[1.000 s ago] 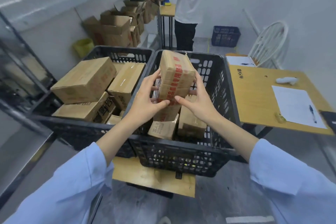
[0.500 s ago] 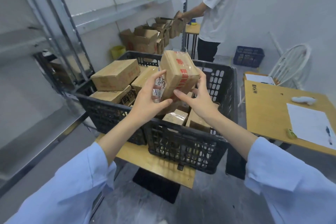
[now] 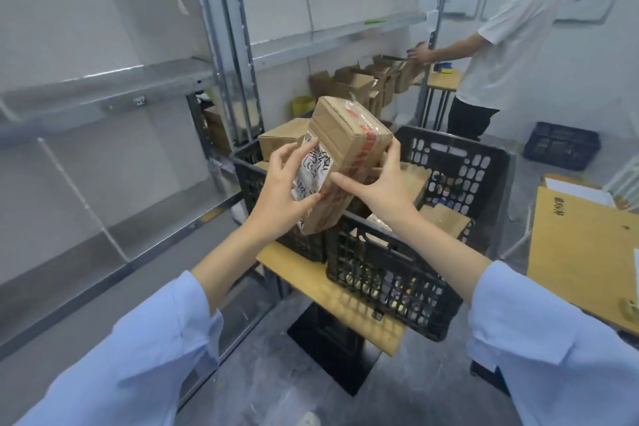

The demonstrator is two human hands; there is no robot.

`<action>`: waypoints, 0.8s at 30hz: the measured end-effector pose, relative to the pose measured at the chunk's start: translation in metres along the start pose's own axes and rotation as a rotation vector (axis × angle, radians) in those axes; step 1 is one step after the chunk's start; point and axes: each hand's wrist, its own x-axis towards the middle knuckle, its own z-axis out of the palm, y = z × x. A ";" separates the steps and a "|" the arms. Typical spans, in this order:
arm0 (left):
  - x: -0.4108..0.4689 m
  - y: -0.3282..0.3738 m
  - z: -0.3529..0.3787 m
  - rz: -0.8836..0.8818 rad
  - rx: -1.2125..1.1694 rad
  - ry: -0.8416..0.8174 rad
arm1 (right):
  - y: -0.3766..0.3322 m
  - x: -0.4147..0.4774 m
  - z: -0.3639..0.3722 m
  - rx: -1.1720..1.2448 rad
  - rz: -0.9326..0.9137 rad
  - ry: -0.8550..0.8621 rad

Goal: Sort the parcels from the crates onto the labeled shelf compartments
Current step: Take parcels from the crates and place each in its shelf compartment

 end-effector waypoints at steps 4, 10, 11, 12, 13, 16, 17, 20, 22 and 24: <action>-0.023 -0.001 -0.023 -0.046 0.047 0.036 | -0.006 -0.004 0.021 0.051 -0.024 -0.102; -0.060 -0.009 -0.050 -0.147 0.066 0.172 | -0.015 -0.008 0.055 0.108 -0.078 -0.264; -0.065 -0.009 -0.054 -0.175 0.074 0.196 | -0.018 -0.009 0.061 0.111 -0.093 -0.287; -0.069 -0.009 -0.059 -0.194 0.088 0.216 | -0.021 -0.010 0.067 0.112 -0.106 -0.304; -0.073 -0.010 -0.064 -0.206 0.109 0.233 | -0.023 -0.010 0.073 0.116 -0.119 -0.316; -0.082 -0.011 -0.077 -0.223 0.151 0.269 | -0.030 -0.012 0.089 0.138 -0.147 -0.337; -0.084 -0.012 -0.081 -0.231 0.156 0.280 | -0.031 -0.013 0.093 0.147 -0.151 -0.346; -0.092 -0.014 -0.091 -0.258 0.142 0.307 | -0.033 -0.013 0.101 0.180 -0.181 -0.370; -0.097 -0.016 -0.098 -0.266 0.144 0.325 | -0.035 -0.014 0.106 0.191 -0.204 -0.378; -0.102 -0.018 -0.103 -0.274 0.150 0.345 | -0.038 -0.014 0.113 0.203 -0.226 -0.387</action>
